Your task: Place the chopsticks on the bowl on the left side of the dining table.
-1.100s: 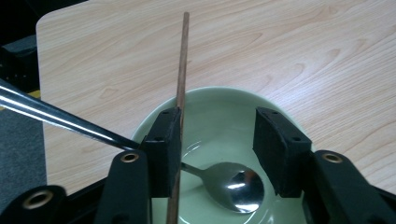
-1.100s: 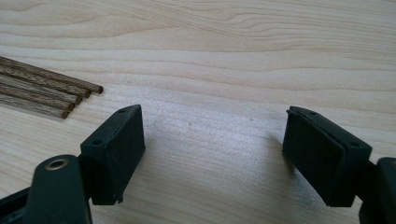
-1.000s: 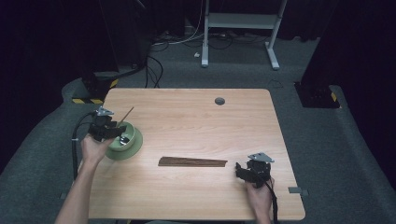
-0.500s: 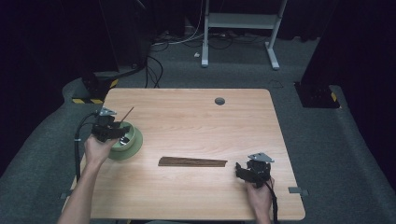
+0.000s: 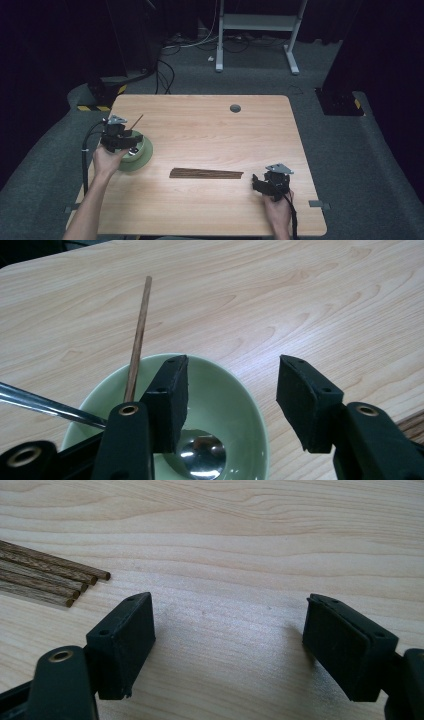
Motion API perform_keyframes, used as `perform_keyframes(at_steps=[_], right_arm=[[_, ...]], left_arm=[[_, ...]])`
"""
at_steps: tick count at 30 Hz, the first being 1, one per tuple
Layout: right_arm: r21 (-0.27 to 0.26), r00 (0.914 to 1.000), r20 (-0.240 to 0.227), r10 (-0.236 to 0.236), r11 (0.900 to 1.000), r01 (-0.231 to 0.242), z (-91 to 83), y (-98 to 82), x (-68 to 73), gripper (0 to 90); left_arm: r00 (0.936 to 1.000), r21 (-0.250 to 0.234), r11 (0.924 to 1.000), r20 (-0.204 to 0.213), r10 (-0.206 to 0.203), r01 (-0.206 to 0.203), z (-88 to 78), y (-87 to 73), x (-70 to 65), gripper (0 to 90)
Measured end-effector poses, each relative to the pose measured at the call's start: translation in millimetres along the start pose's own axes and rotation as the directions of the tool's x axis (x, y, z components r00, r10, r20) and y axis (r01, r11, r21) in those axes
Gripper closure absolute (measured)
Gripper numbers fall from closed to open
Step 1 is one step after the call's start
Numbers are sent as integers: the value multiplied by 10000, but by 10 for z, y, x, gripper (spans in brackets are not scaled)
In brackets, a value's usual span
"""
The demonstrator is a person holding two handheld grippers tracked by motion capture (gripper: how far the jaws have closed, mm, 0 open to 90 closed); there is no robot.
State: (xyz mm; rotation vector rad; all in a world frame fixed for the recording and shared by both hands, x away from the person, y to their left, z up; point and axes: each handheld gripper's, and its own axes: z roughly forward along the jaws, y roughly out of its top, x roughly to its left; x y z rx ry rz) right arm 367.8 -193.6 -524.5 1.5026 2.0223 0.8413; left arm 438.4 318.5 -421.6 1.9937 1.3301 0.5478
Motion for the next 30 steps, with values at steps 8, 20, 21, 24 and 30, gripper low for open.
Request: perform_keyframes(at_steps=[8, 20, 21, 24, 30], right_arm=[[2, 10000, -1, 8, 10000, -8, 0, 0, 0, 203], [1, 10000, -2, 0, 10000, 0, 0, 0, 0, 203], [-1, 10000, -2, -2, 10000, 2, 0, 0, 0, 203], [0, 10000, -4, 0, 10000, 0, 0, 0, 0, 203], [1, 10000, -4, 1, 10000, -1, 0, 0, 0, 203]], left_arm=[[9997, -243, 9997, 202, 108, -103, -17, 22, -94, 454], [9980, -400, 9991, 620, 154, -129, -5, 21, -182, 441], [9979, -425, 9990, 628, 176, -149, -6, 18, -193, 441], [9974, -488, 9987, 697, 172, -139, -8, 12, -219, 441], [9952, -616, 9979, 942, 251, -193, 1, 4, -281, 441]])
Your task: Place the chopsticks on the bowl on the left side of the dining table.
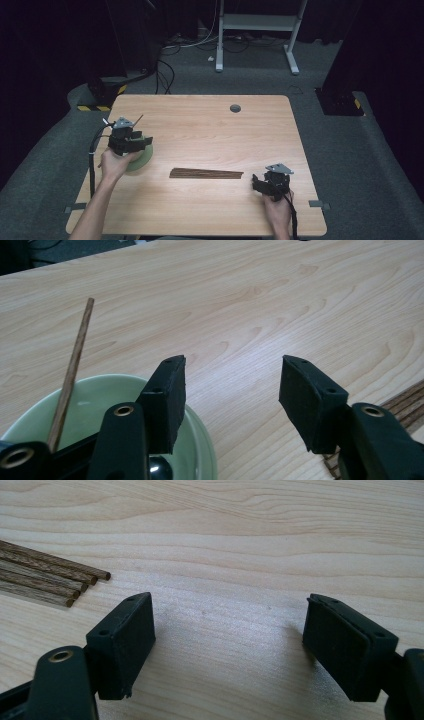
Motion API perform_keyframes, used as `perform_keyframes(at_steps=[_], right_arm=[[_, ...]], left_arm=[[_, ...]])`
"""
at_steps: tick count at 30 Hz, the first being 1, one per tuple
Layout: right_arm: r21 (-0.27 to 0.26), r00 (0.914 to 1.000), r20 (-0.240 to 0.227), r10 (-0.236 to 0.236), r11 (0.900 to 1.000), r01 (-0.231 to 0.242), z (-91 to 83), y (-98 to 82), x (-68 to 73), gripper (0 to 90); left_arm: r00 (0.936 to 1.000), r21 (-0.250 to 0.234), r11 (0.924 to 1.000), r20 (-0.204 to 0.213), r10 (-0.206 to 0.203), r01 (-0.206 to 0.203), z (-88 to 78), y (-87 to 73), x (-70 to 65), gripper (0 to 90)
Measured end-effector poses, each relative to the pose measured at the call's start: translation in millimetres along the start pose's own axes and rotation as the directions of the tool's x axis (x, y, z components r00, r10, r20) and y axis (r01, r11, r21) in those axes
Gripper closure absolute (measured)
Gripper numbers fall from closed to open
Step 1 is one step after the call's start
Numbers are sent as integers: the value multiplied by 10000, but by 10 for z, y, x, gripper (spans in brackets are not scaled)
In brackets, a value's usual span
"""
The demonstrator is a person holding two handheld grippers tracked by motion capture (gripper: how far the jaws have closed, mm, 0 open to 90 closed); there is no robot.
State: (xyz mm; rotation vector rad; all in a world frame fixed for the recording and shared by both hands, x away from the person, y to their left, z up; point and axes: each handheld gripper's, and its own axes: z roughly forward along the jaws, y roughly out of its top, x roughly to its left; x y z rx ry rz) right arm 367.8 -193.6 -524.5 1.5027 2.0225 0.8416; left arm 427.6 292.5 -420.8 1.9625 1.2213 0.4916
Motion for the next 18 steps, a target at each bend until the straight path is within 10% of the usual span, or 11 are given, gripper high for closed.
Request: perform_keyframes(at_steps=[18], right_arm=[[-2, 10000, 0, -2, 10000, 2, 0, 0, 0, 203]], left_arm=[[9974, -449, 9987, 692, -202, 233, 11, 17, -172, 442]])
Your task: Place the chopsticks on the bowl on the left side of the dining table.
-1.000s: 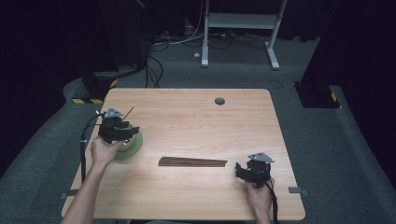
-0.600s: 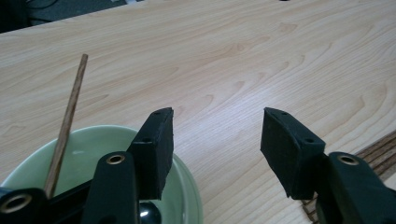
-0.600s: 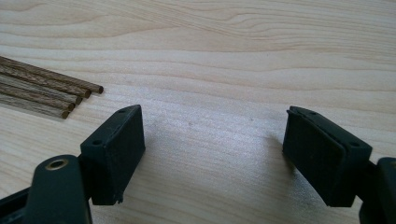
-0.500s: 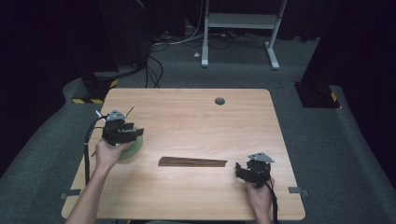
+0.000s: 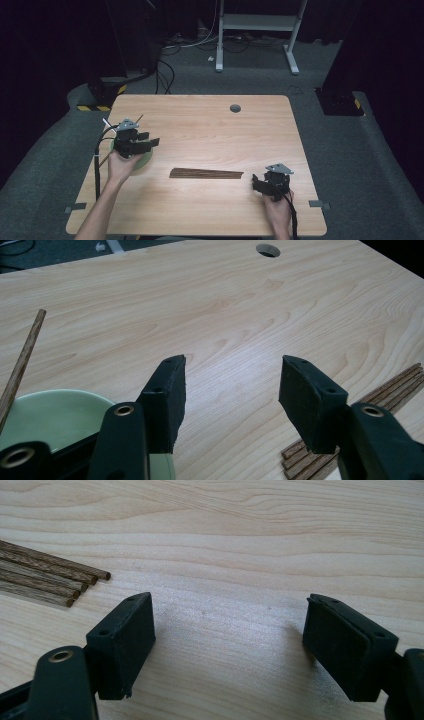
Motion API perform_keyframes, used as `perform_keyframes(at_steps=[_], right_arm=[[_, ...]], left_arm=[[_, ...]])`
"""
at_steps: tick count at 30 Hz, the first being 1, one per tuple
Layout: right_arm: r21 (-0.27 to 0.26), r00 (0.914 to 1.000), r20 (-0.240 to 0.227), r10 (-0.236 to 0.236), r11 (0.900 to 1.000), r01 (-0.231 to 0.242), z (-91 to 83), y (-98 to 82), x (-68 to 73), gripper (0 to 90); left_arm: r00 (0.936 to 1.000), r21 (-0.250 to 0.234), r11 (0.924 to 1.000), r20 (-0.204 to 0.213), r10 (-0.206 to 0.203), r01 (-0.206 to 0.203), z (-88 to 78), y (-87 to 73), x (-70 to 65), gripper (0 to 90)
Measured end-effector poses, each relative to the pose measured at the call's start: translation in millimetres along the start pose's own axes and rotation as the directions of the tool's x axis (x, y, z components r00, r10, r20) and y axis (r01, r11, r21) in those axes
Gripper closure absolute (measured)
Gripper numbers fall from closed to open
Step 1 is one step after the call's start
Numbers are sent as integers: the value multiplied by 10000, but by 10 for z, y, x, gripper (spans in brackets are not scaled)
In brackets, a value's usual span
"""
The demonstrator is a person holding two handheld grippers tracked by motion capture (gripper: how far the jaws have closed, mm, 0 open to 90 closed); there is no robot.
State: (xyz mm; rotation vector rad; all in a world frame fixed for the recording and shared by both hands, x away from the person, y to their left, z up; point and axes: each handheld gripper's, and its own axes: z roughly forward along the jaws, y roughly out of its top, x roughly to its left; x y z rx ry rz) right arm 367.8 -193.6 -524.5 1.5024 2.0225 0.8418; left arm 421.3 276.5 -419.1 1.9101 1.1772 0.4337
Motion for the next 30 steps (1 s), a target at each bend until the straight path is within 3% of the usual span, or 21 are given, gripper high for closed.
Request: perform_keyframes(at_steps=[12, 30], right_arm=[[2, 10000, -1, 1, 10000, -1, 0, 0, 0, 203], [1, 10000, -2, 0, 10000, 0, 0, 0, 0, 203]], left_arm=[[9996, -3, 9998, 219, 198, -198, 24, 12, -115, 423], [9993, 16, 10000, 364, -8, 7, 115, -35, -228, 419]])
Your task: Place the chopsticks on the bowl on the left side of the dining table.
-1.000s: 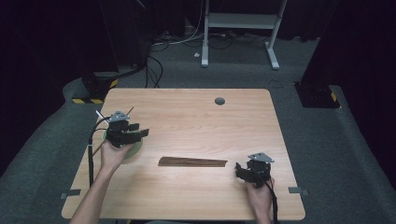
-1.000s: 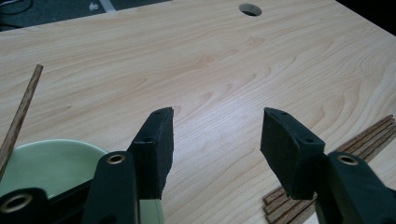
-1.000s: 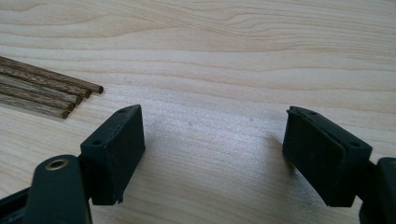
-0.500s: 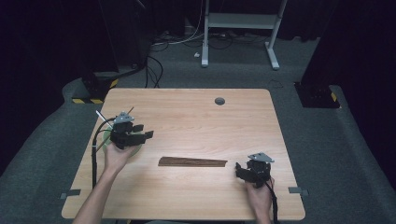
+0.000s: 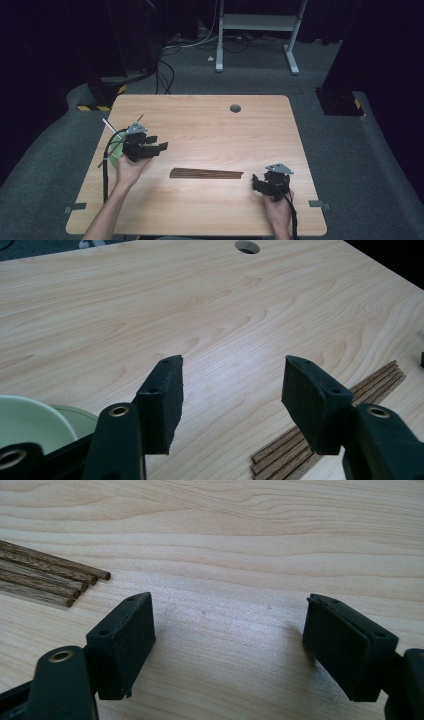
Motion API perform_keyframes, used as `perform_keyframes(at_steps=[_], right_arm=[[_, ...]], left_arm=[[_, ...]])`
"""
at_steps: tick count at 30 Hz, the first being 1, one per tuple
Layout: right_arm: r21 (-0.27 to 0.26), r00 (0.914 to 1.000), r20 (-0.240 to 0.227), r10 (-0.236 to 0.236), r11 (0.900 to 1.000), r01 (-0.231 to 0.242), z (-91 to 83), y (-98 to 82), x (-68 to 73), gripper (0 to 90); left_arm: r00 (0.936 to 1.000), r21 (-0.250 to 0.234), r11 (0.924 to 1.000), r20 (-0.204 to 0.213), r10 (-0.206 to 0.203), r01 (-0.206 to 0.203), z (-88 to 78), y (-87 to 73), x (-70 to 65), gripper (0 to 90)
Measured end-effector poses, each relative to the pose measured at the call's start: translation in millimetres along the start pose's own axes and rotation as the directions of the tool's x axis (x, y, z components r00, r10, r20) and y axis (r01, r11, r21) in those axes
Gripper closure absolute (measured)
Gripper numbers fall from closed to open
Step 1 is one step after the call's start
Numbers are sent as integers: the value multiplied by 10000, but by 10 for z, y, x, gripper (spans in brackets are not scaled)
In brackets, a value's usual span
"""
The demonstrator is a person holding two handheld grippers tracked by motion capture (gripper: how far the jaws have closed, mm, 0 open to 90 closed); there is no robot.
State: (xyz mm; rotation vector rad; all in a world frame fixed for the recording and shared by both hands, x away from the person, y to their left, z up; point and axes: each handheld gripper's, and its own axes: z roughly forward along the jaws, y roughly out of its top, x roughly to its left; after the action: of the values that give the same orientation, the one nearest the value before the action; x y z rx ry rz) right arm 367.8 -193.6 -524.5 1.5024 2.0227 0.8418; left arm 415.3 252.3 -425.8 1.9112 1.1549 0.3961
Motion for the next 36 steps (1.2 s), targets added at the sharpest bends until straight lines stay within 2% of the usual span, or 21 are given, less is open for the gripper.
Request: perform_keyframes(at_steps=[20, 36], right_arm=[[1, 10000, 0, -2, 10000, 2, 0, 0, 0, 203], [0, 10000, 0, -1, 10000, 1, 0, 0, 0, 203]], left_arm=[[9995, 224, 9996, 237, 186, -191, 100, -12, -119, 416], [9984, 177, 9995, 492, 268, -277, 176, -51, -232, 414]])
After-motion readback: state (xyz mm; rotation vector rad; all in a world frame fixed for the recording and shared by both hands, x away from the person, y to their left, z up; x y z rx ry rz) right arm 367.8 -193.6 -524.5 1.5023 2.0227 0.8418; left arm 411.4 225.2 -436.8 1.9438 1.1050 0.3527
